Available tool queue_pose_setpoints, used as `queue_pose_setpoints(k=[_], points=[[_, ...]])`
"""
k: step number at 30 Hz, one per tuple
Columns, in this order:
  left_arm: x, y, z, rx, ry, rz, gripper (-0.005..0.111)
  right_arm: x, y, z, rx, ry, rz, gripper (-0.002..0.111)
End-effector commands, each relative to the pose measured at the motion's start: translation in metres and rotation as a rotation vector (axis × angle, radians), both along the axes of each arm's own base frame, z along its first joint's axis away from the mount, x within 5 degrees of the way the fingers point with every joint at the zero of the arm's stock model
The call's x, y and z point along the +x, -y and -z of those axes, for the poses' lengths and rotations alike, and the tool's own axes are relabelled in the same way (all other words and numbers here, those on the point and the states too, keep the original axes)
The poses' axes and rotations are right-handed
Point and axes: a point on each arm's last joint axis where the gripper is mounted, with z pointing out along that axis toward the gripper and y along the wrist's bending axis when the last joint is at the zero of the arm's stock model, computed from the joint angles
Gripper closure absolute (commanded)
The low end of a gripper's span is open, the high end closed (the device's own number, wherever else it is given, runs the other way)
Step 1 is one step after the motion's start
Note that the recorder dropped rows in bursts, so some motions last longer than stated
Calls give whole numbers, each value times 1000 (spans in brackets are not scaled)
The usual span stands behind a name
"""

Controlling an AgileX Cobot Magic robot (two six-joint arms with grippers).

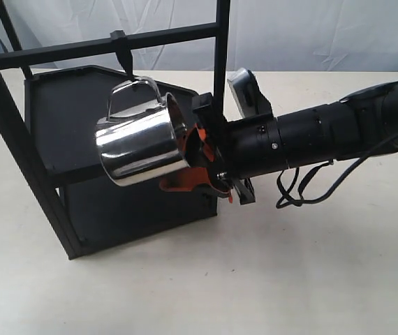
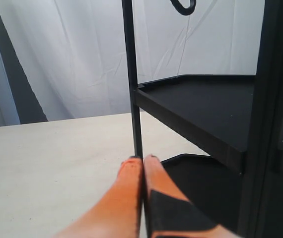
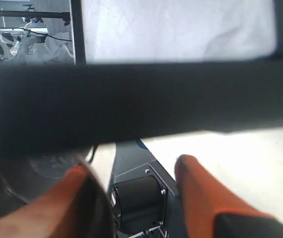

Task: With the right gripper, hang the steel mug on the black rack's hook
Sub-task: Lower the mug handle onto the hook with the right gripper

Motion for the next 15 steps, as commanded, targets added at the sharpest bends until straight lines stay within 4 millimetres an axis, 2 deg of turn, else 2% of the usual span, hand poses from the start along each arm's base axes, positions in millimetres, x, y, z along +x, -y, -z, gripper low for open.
queue_pose_setpoints(k=[1,7,12,15], points=[[0,0,-1,-4,9,5,105,-1,1,0,8,11,-19,51],[0,0,-1,-4,9,5,105,-5,2,-8,39,28,-49,52],[0,0,-1,-4,9,5,105,0,23,-24,18,86,-12,52],[0,0,-1,-4,9,5,105,-2,27,-29,5,100,-27,51]])
